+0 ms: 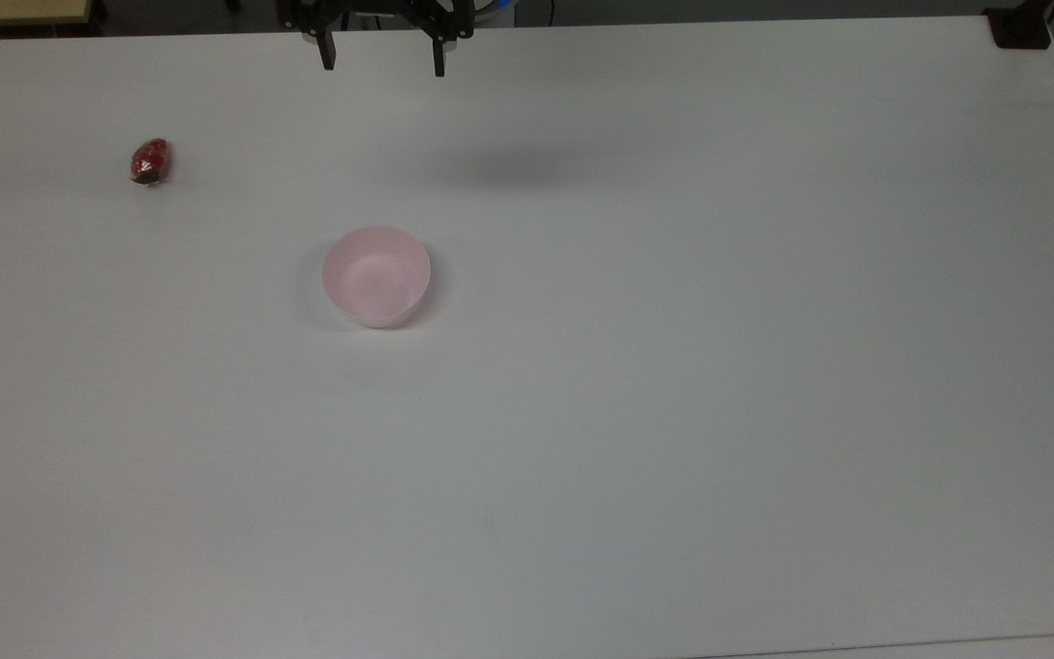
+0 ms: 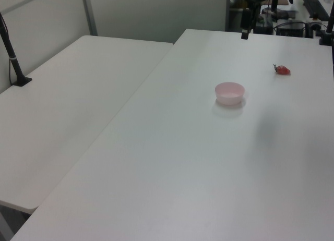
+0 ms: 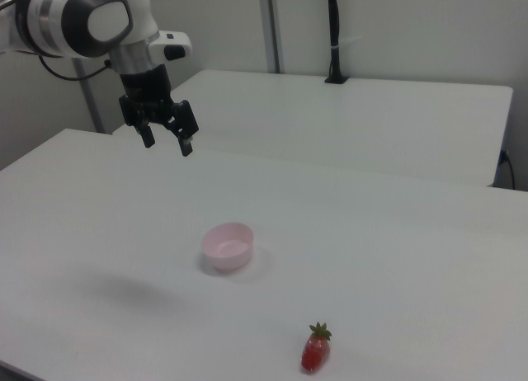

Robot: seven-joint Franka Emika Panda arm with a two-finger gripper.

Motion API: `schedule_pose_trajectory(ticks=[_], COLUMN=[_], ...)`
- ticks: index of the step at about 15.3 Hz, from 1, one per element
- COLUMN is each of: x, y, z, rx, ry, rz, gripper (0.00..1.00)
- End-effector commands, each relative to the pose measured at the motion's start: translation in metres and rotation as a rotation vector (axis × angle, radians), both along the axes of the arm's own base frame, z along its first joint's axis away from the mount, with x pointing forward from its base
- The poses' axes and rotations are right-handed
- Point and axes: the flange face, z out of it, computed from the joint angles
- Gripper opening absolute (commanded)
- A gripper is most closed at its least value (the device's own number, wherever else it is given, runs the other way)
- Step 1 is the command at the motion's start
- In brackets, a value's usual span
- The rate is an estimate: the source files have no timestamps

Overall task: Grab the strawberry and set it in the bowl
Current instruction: 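Move the open gripper over the red strawberry and lower it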

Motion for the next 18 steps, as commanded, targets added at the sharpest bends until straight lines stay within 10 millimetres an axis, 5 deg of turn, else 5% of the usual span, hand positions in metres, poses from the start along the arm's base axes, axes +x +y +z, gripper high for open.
schedule_pose_trajectory(ticks=[1,11,15,16,18], x=[-0.003,-0.006,-0.024,-0.029,-0.04], y=[0.001,-0.008,-0.084,-0.123,-0.165], z=[0.003,0.007,0.004,-0.004,-0.024], rx=[0.005,0.003,-0.108,-0.104,-0.102], ry=[-0.015,-0.011,0.088,0.114,0.137], rz=[-0.004,-0.01,0.124,0.193,0.144], gripper=[1.0,1.0,1.0,1.0,1.0])
